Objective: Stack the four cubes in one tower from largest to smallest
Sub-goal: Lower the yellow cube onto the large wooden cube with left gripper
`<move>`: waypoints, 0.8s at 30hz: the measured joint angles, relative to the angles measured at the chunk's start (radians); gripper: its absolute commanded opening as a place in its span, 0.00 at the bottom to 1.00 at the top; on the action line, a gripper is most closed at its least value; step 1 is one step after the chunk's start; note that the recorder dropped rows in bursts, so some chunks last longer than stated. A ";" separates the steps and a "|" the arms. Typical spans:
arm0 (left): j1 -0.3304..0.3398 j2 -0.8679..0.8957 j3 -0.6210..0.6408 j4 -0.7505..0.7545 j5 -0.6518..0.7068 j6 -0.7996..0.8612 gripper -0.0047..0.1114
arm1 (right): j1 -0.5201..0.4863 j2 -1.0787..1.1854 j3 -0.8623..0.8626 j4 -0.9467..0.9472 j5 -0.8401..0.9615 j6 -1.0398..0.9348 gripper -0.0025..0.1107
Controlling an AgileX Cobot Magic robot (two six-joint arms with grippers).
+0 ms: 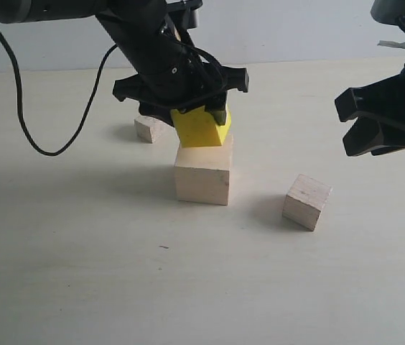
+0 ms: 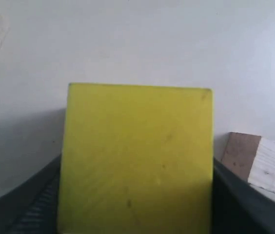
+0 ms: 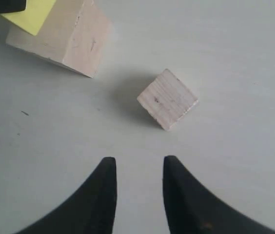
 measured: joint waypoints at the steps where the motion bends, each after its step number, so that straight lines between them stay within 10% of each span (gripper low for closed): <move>1: 0.000 0.004 0.000 0.002 0.002 -0.005 0.04 | 0.000 0.000 0.000 0.000 0.000 0.000 0.30; 24: 0.000 0.019 0.000 0.028 0.038 -0.054 0.04 | 0.000 0.000 0.000 0.000 -0.002 0.000 0.30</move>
